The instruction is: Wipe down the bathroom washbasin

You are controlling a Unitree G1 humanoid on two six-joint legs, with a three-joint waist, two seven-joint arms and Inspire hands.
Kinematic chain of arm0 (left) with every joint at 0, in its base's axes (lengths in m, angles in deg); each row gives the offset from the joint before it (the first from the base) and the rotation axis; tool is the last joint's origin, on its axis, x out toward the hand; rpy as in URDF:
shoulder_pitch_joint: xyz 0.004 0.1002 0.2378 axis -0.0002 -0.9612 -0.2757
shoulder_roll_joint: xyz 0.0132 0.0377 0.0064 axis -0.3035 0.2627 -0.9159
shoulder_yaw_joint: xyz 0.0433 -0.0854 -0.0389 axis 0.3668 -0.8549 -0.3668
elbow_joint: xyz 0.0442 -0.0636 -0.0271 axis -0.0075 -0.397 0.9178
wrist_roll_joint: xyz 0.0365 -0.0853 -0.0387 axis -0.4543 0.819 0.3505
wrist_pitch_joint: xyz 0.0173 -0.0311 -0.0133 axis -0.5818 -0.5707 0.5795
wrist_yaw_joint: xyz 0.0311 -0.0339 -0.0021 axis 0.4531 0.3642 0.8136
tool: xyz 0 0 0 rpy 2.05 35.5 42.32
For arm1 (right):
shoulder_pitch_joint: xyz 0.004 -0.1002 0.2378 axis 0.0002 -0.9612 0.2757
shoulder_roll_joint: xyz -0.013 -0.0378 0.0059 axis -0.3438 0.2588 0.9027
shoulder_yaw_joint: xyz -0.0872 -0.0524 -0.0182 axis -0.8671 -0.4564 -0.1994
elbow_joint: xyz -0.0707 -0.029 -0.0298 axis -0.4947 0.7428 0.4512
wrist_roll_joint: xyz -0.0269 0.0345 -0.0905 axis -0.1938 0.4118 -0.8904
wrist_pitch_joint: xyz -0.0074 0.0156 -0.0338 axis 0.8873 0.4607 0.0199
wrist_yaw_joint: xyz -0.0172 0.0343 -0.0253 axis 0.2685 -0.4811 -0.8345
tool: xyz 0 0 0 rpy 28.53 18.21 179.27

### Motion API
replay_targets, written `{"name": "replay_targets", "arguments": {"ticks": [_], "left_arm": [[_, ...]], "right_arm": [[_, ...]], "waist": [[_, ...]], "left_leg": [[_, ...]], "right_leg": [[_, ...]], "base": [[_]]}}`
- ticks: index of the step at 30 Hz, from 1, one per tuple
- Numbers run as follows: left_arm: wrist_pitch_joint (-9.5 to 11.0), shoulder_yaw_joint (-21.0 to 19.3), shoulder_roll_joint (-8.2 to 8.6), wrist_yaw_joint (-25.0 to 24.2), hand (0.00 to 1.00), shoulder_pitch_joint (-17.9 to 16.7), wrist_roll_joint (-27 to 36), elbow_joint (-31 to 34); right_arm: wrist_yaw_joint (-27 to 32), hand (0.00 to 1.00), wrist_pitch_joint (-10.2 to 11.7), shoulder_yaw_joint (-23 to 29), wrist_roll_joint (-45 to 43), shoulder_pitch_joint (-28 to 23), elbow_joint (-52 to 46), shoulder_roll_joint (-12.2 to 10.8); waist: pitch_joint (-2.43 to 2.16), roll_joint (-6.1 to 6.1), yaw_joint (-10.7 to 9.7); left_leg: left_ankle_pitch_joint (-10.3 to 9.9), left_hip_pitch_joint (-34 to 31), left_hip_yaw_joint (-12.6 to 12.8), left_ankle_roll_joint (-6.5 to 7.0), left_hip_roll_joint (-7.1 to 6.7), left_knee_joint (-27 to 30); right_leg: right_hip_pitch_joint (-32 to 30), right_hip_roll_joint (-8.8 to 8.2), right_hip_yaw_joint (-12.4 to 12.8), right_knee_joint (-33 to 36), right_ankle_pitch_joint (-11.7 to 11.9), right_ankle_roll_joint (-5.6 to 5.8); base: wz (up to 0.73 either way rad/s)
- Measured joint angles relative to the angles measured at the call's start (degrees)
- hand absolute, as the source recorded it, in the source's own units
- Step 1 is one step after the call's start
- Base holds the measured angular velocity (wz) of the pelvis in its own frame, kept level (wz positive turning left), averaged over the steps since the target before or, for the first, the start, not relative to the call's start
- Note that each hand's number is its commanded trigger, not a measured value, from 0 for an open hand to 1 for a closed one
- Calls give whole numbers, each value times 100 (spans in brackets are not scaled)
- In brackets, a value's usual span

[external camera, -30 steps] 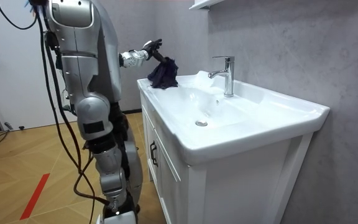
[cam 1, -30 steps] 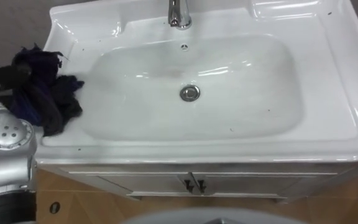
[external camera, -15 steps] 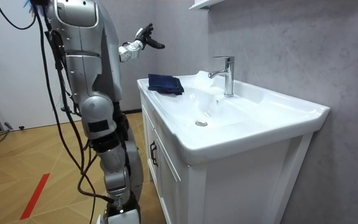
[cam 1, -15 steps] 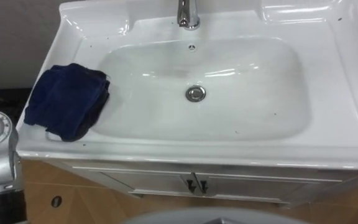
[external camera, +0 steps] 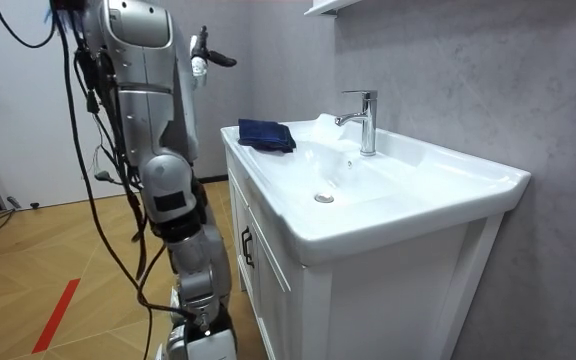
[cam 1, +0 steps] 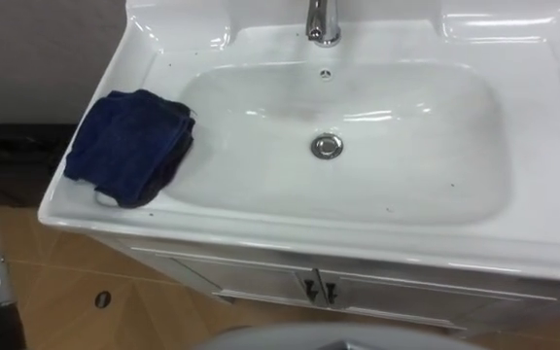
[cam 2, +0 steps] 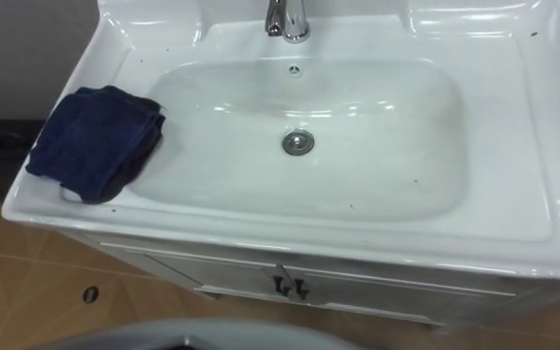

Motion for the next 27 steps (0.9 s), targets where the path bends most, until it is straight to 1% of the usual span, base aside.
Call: {"name": "replay_targets", "arguments": {"ticks": [1,2,3,4,6,7,8,9,10,12,13,14,15,16,18,19,20,21,22,23,24,25,27], "left_arm": [[-1,-132,0,74,0,-39,133,-4],[4,-233,0,125,0,-72,323,-6],[12,-256,0,170,0,-102,436,-20],[30,-280,7,209,0,-180,610,-120],[59,-318,38,208,0,-434,754,-383],[59,-323,94,203,0,-622,827,-544],[59,-319,178,185,0,-802,1029,-692],[59,-316,207,177,0,-884,1160,-778],[56,-319,243,161,0,-997,1374,-1010],[55,-325,280,122,0,-1077,1604,-1455],[55,-323,308,51,0,-1120,1675,-1825],[47,-319,340,20,0,-1203,1866,-2116],[36,-307,353,5,0,-1248,1964,-2238],[18,-284,382,-46,0,-1313,2116,-2501],[11,-271,461,-84,0,-1412,2262,-2926],[-2,-255,520,-100,0,-1472,2325,-3233],[-4,-127,562,-142,0,-1532,2327,-3541],[-13,-75,588,-196,0,-1562,2328,-3691],[-51,21,650,-285,0,-1612,2330,-3944],[-72,160,670,-378,0,-1623,2331,-4268],[-94,221,691,-420,0,-1637,2331,-4403],[-117,372,732,-486,0,-1683,2330,-4600],[-129,561,751,-654,0,-1661,2327,-5093]], "right_arm": [[-5,0,-7,42,1,1,-9,0],[-4,0,-29,59,1,3,-10,2],[0,0,-42,61,2,5,-12,6],[22,0,-49,60,1,-4,-12,16],[34,0,-57,61,2,-4,-13,32],[31,0,-88,60,2,-9,-23,35],[27,0,-119,59,-5,-8,-36,41],[25,0,-122,59,-5,-7,-37,43],[0,0,-121,59,-22,-10,-37,43],[-63,0,-122,60,-47,-20,-37,45],[-86,0,-123,58,-44,-45,-41,49],[-105,0,-157,43,-44,-49,-41,46],[-118,0,-172,39,-44,-47,-40,44],[-166,0,-171,39,-45,-41,-30,42],[-223,0,-175,40,-109,-22,-31,38],[-257,0,-192,37,-163,-18,-58,39],[-324,0,-234,40,-200,-1,-98,46],[-354,0,-246,40,-211,14,-100,53],[-403,0,-264,40,-232,35,-100,52],[-435,0,-287,40,-324,61,-100,53],[-448,0,-293,30,-401,83,-105,54],[-462,0,-291,-18,-515,135,-120,55],[-499,0,-286,-194,-642,214,-114,67]], "waist": [[10,-17,12],[3,-3,23],[10,-10,42],[22,-16,118],[12,6,165],[13,2,200],[14,1,262],[14,-8,275],[16,-26,290],[11,-59,354],[-2,-75,434],[-20,-107,462],[-27,-122,458],[-31,-164,463],[-33,-187,550],[-39,-234,580],[-35,-264,578],[-31,-274,577],[-26,-299,577],[-18,-308,593],[-18,-310,602],[-19,-313,602],[-19,-326,611]], "left_leg": [[-1,-14,-14,1,-7,2],[-3,-29,-45,5,-16,2],[-7,-35,-45,12,-18,1],[-9,-33,-43,15,-24,-1],[-10,-41,-63,16,-39,-1],[-11,-46,-114,18,-52,-1],[-12,-65,-118,19,-60,10],[-12,-81,-128,20,-68,17],[-12,-104,-175,21,-88,19],[-8,-129,-255,52,-122,17],[-7,-131,-263,55,-141,17],[-10,-146,-291,64,-166,22],[-21,-166,-316,92,-175,34],[-41,-202,-362,124,-190,81],[-54,-224,-383,140,-202,123],[-55,-222,-412,142,-210,124],[-56,-221,-441,143,-217,124],[-56,-222,-450,143,-217,126],[-58,-225,-473,147,-223,146],[-67,-241,-496,157,-228,193],[-70,-255,-498,160,-228,214],[-75,-311,-503,166,-225,267],[-75,-378,-526,168,-224,317]], "right_leg": [[1,-6,-41,-5,-1,2],[4,-7,-79,-12,-3,4],[3,-9,-98,-11,-3,5],[4,-16,-108,-8,-5,8],[9,-23,-120,-12,-14,23],[7,-28,-123,-11,-27,37],[-5,-39,-129,-13,-31,42],[-8,-47,-152,-14,-36,49],[-8,-66,-226,-13,-47,60],[-11,-88,-303,-12,-71,78],[-13,-109,-319,-3,-85,90],[-5,-124,-366,-5,-94,106],[1,-127,-416,-5,-97,112],[2,-130,-457,-1,-104,124],[8,-133,-447,17,-103,132],[26,-138,-476,22,-101,135],[39,-144,-525,20,-101,138],[45,-144,-540,17,-100,140],[66,-146,-580,0,-100,141],[83,-147,-590,-5,-108,153],[81,-149,-588,-1,-113,158],[42,-180,-589,9,-124,165],[-1,-171,-597,21,-126,166]], "base": [[11],[13],[10],[4],[6],[8],[8],[15],[25],[22],[13],[16],[26],[20],[8],[10],[12],[14],[13],[13],[9],[6],[7]]}}
